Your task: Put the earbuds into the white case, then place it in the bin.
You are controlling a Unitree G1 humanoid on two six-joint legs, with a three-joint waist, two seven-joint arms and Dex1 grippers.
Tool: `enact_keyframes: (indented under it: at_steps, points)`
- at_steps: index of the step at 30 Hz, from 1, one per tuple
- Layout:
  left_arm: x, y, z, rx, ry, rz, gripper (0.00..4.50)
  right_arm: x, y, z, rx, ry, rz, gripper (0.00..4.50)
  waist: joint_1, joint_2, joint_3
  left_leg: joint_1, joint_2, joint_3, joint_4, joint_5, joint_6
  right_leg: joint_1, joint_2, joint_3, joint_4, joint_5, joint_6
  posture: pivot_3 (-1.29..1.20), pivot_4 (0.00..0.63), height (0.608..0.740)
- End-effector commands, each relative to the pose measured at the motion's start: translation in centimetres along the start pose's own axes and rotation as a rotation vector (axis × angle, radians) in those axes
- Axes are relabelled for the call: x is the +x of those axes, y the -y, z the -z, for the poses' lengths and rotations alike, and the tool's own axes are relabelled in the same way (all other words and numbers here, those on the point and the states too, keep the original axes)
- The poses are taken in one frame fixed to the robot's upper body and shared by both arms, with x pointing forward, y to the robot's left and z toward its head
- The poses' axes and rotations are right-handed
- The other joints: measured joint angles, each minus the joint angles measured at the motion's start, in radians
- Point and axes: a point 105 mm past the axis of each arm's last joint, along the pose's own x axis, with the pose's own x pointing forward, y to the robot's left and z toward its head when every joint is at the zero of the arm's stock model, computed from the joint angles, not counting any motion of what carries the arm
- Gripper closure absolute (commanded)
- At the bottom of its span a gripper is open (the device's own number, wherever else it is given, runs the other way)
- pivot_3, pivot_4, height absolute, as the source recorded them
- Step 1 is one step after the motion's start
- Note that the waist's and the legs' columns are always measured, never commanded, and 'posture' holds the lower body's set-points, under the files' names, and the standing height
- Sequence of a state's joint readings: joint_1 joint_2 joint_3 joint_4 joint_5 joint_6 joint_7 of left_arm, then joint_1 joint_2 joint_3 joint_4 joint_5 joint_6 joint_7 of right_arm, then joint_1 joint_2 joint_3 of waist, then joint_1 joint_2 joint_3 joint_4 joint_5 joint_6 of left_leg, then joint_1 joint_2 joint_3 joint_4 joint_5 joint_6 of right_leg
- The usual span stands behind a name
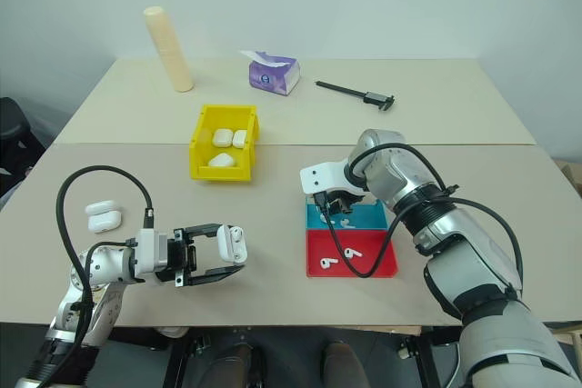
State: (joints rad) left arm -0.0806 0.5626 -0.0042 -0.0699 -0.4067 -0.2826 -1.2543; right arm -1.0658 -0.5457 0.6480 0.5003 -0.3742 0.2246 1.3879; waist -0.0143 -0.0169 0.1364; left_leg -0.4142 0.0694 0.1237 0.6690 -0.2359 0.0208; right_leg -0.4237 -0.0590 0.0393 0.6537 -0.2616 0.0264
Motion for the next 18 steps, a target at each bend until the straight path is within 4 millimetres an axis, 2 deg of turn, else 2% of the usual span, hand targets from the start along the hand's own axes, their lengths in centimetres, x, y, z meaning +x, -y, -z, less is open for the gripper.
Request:
enact_keyframes:
  at_steps: [1,18]
  points:
    - [0.32,-0.09,-0.77,0.044,0.017,0.01,1.75,-0.49,0.21,0.49,-0.006,-0.009,0.019,2.87,0.0,0.0,0.0,0.0,0.0,0.0,0.0,0.0,0.0,0.0,0.0,0.0,0.0,0.0,0.0,0.0,0.15,0.74]
    - [0.25,0.03,-0.66,0.049,0.015,0.007,1.75,-0.27,-0.18,0.97,-0.005,-0.022,-0.002,2.87,0.0,0.0,0.0,0.0,0.0,0.0,0.0,0.0,0.0,0.0,0.0,0.0,0.0,0.0,0.0,0.0,0.15,0.74]
